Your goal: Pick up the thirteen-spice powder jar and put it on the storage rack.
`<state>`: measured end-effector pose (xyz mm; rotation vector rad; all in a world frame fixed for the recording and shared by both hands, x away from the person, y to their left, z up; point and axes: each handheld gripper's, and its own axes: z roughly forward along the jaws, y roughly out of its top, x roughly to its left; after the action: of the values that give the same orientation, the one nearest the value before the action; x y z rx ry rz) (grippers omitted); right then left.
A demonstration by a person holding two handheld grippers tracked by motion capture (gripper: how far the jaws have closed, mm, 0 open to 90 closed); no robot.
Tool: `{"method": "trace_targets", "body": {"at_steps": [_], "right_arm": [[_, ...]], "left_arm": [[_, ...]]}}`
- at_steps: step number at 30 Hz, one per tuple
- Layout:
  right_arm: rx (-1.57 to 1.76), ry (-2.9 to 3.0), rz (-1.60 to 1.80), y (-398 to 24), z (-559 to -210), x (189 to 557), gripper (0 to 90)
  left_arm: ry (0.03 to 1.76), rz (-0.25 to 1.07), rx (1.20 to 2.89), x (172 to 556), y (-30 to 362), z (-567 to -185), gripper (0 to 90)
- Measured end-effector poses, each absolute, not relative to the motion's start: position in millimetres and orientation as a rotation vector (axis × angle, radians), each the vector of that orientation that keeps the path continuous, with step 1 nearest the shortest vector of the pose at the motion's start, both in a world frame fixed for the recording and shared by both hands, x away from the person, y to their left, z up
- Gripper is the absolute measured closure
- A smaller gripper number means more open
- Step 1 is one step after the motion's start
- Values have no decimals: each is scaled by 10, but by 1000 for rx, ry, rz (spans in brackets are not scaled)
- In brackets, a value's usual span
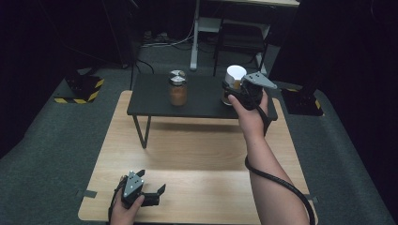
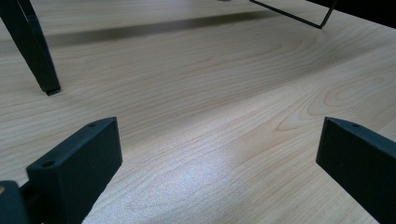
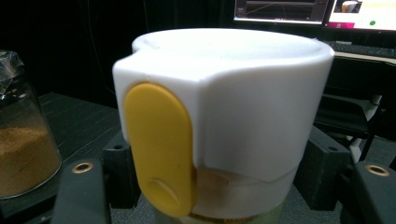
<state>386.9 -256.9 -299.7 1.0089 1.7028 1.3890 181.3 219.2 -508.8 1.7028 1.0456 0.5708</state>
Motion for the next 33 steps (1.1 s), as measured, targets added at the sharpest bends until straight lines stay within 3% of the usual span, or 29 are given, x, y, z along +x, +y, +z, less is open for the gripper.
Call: {"method": "trace_targets", "body": {"at_steps": [9, 18, 22, 33], "right_arm": [[1017, 1707, 1394, -2568, -2977, 3880, 289], [1024, 1734, 1410, -2580, -2952, 3916, 124], [1047, 1731, 1408, -2559, -2961, 3930, 4], [1032, 1709, 1447, -2598, -3016, 3902, 0]], "left_arm": [[1043, 568, 1702, 1814, 2200, -5090, 6], [1042, 563, 1699, 1819, 2209, -5094, 5], [1039, 562, 1700, 1820, 2213, -5094, 6], [1041, 560, 1701, 1823, 2212, -5093, 6]]}}
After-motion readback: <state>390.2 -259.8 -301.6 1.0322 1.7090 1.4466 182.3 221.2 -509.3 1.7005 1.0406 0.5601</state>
